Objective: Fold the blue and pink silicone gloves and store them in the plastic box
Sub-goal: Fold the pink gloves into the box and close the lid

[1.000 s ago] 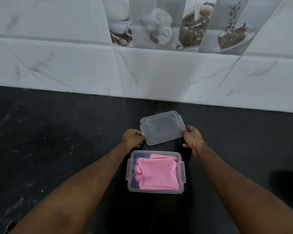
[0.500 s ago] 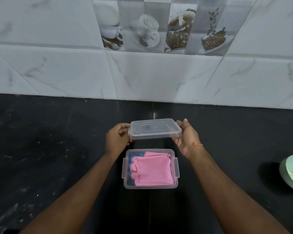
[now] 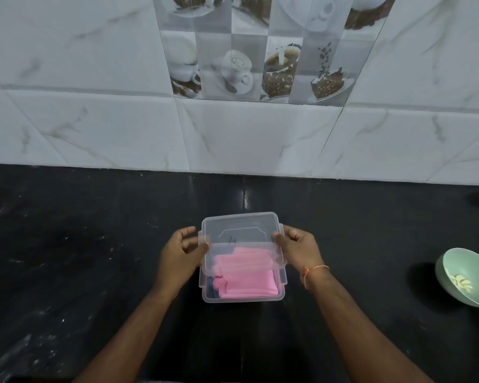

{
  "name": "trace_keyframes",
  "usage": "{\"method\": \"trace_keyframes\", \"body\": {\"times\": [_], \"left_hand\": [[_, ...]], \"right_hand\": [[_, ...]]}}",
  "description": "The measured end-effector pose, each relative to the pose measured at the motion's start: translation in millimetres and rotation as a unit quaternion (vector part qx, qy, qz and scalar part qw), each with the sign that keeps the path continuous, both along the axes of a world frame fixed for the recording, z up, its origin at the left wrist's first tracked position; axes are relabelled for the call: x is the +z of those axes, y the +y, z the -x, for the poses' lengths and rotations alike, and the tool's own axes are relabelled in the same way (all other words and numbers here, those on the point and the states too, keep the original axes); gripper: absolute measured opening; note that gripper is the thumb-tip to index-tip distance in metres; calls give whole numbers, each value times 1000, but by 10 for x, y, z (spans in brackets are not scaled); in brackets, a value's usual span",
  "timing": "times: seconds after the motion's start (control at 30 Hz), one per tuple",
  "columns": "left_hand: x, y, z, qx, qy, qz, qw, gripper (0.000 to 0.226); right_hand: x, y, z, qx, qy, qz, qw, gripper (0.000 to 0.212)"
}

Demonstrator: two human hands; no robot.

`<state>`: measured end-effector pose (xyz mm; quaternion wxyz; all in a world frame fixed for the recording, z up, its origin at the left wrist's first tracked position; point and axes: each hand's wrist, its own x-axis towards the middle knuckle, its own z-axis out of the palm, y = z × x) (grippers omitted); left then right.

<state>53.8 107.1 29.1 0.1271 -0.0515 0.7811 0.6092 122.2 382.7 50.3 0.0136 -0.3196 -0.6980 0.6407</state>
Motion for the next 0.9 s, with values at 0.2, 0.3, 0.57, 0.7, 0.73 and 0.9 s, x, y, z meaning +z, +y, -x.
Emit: {"method": "trace_keyframes", "body": {"times": [0.2,0.3,0.57,0.7,0.73,0.9], "left_hand": [[-38,-44,-235,-36,11,100,994,46],[-60,-38,-312,-33,14,121,992,47],[-87,-26,-358,-40,29,178,983,43],[-126,-28,-393,-44,32,231,971,48],[-133,-28,-411,-43,28,235,971,49],[-163,-41,-465,-43,15,221,974,48]], "right_hand": [[-166,-53,-234,6,-35,-129,991,11],[-214,-89,-313,20,-45,-169,984,13],[-282,-60,-397,55,-60,-277,957,31],[-309,-89,-465,50,-55,-291,954,27],[-315,-96,-478,54,-55,-292,953,26],[-329,-103,-525,60,-66,-300,950,17]]}}
